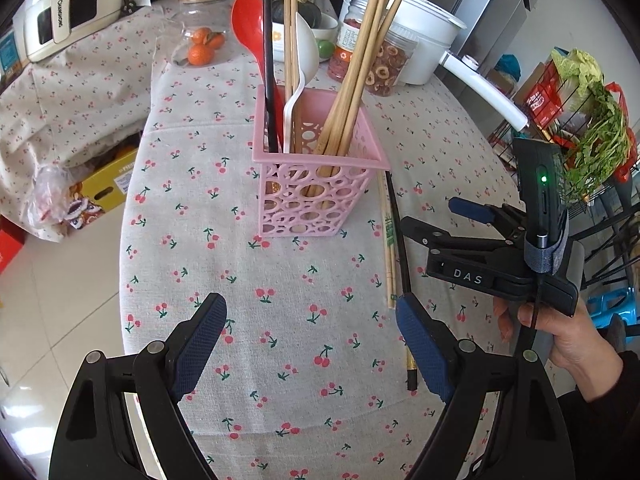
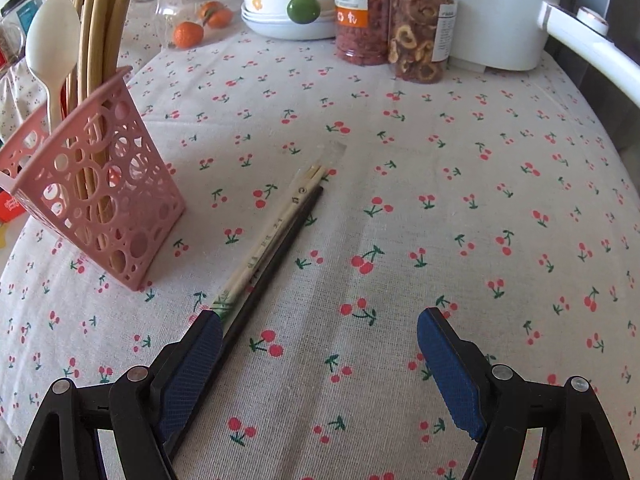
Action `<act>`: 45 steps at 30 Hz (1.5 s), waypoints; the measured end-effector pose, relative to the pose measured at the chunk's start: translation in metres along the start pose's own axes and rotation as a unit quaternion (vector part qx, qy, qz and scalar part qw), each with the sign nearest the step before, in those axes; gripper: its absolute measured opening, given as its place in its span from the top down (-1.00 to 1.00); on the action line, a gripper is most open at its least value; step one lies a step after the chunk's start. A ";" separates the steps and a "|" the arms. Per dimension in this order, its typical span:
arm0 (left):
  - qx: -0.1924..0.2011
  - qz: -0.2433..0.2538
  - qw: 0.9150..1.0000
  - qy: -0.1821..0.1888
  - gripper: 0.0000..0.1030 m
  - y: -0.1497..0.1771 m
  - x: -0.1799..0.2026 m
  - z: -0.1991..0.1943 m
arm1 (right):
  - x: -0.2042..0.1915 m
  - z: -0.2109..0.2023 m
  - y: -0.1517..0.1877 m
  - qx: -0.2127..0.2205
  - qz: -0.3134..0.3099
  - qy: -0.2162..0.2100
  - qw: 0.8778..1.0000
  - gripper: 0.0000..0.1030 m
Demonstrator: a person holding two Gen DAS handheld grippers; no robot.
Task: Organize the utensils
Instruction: 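Move the right gripper to the black chopstick and grasp it, then grasp the paper-wrapped chopstick pair with the left gripper while the right gripper lifts the black chopstick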
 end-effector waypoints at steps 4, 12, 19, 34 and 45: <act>-0.002 0.000 1.000 0.001 -0.72 0.001 -0.001 0.000 | -0.003 0.010 0.000 -0.009 -0.011 0.002 1.000 -0.64; -0.003 0.000 1.000 -0.001 -0.72 0.002 -0.002 0.001 | 0.004 0.020 -0.002 -0.021 0.003 0.017 1.000 -0.66; -0.003 0.008 1.000 -0.003 -0.72 0.004 0.003 0.004 | 0.014 0.024 0.003 -0.051 0.009 0.043 0.998 -0.72; -0.008 0.015 0.997 0.073 0.08 0.000 0.071 0.048 | 0.047 -0.009 0.028 -0.099 0.058 -0.004 0.993 0.91; -0.034 0.132 0.991 0.019 0.81 0.023 0.083 0.086 | 0.090 -0.055 0.047 -0.090 0.116 0.000 0.989 0.91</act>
Point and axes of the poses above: each gripper's, at about its wrist camera, not at the fingertips, and z roughly the way its jaws point, x to its right, y to its underside, the point moved 8 cm from there along z, roughly the way its jaws point, and after that the axes turned 7 degrees about x, right-handed, at the moved point
